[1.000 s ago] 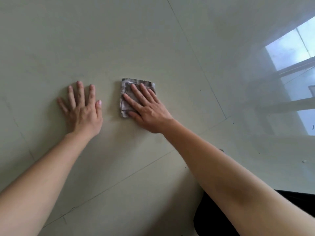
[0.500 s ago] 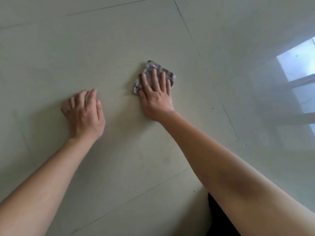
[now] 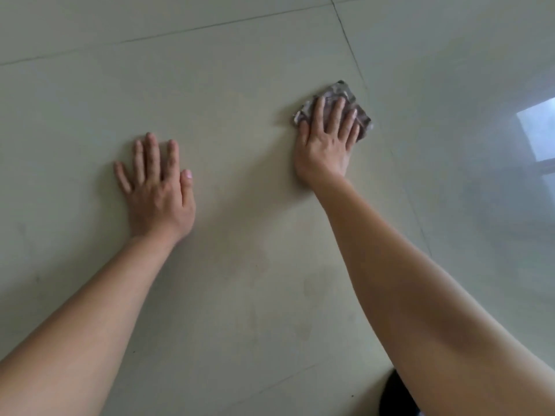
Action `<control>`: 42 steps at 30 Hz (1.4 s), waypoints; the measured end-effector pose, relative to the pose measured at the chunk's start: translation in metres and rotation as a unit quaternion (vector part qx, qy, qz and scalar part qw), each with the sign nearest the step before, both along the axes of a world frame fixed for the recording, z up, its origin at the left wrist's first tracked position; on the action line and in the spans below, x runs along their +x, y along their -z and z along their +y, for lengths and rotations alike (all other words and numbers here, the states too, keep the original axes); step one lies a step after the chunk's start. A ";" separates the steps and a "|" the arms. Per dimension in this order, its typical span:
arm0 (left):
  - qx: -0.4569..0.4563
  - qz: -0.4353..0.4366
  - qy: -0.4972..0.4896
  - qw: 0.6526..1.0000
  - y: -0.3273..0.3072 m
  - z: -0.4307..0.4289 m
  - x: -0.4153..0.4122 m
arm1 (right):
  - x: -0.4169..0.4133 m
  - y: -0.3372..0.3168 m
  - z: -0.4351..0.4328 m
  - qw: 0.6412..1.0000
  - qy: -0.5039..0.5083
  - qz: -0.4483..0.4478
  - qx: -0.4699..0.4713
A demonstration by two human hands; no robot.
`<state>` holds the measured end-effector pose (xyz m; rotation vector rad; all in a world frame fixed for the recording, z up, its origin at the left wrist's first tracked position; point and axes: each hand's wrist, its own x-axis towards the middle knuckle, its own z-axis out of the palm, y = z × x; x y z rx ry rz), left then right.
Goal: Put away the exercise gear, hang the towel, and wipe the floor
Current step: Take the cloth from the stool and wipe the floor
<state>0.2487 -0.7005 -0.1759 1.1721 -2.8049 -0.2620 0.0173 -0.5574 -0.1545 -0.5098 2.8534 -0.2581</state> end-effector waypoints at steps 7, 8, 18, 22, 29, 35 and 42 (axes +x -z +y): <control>-0.012 -0.016 -0.001 1.000 -0.005 0.000 -0.001 | 0.039 0.000 -0.058 0.950 -0.312 0.006 -0.017; -0.013 -0.017 -0.002 1.000 -0.005 0.000 -0.001 | 0.024 -0.001 -0.057 0.943 -0.331 0.011 -0.014; -0.023 -0.020 -0.008 1.000 -0.003 -0.001 -0.006 | -0.089 0.001 -0.080 0.999 0.034 0.000 0.011; -0.028 -0.027 -0.011 0.999 -0.002 0.000 -0.003 | 0.012 0.001 -0.147 0.976 -0.216 -0.006 -0.027; -0.031 -0.023 -0.008 0.999 -0.003 -0.002 -0.005 | -0.020 0.003 -0.165 0.892 -0.451 0.029 -0.018; -0.025 -0.022 -0.004 0.999 -0.002 -0.001 -0.005 | -0.145 -0.007 -0.090 0.992 -0.121 -0.010 0.038; -0.022 -0.037 -0.005 0.999 -0.003 -0.001 -0.002 | -0.066 0.004 -0.076 0.999 -0.033 -0.004 0.008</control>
